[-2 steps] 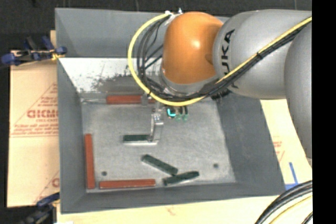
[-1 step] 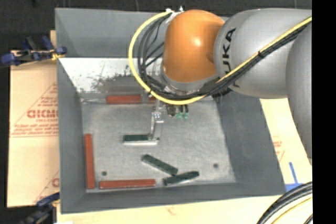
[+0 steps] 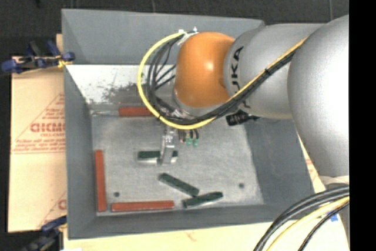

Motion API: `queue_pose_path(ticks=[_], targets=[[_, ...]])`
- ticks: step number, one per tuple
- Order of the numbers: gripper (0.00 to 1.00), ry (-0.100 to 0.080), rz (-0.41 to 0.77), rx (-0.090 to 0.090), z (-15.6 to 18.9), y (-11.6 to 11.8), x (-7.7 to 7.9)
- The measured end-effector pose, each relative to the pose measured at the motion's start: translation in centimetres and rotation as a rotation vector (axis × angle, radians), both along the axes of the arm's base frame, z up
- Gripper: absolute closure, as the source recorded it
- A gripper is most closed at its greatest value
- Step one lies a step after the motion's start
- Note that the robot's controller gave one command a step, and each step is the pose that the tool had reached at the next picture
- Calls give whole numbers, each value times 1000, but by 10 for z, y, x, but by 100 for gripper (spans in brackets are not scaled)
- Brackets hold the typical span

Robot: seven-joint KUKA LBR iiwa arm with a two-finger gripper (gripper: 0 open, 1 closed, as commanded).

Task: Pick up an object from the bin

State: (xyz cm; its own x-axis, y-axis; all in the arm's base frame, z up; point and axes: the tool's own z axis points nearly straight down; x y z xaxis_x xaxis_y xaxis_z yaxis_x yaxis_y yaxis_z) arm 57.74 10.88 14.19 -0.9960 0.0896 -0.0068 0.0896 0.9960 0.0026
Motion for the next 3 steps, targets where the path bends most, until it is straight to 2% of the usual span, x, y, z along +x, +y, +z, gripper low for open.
queue_pose_path(ticks=[1,2,3], targets=[[0,7,-25,-1,-33,-6,0],[0,2,-192,1,0,-6,11],[0,1,-176,-2,-67,-14,6]])
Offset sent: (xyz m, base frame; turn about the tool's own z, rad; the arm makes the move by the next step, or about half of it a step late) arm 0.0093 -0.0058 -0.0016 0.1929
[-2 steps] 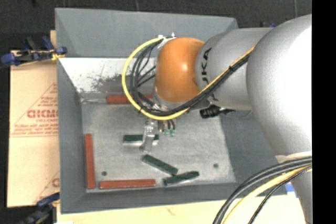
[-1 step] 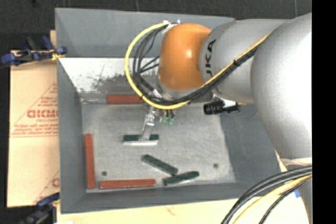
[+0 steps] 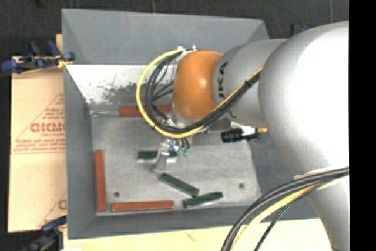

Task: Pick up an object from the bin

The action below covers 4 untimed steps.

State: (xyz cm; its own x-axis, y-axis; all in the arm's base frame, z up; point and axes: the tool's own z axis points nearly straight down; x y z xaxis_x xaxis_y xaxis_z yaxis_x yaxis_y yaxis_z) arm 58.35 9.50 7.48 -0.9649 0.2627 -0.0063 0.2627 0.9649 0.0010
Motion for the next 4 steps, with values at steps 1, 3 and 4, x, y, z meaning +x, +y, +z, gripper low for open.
queue_pose_path(ticks=[1,3,4], targets=[[100,0,-189,3,-3,11,-10],[100,7,-189,2,0,10,-11],[100,12,-188,0,21,10,-12]])
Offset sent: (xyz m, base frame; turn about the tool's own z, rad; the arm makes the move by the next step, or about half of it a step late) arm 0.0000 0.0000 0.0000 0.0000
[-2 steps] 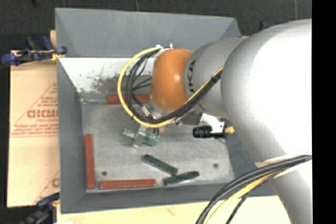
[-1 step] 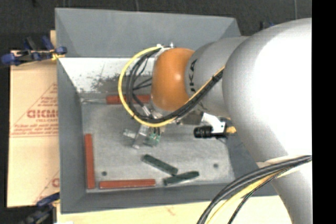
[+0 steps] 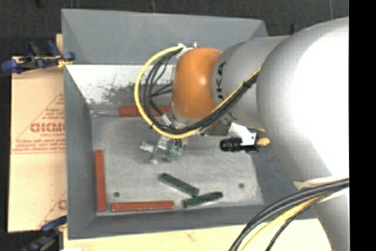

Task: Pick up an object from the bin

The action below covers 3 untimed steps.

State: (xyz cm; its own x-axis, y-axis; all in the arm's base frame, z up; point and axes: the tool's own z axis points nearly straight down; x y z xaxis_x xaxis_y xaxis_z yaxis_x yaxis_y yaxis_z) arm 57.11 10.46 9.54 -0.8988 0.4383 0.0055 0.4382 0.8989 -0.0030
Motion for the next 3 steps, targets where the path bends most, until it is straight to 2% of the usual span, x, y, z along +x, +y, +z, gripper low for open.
queue_pose_path(ticks=[1,3], targets=[[100,-11,1,2,15,0,3],[100,-7,2,1,35,0,2]])
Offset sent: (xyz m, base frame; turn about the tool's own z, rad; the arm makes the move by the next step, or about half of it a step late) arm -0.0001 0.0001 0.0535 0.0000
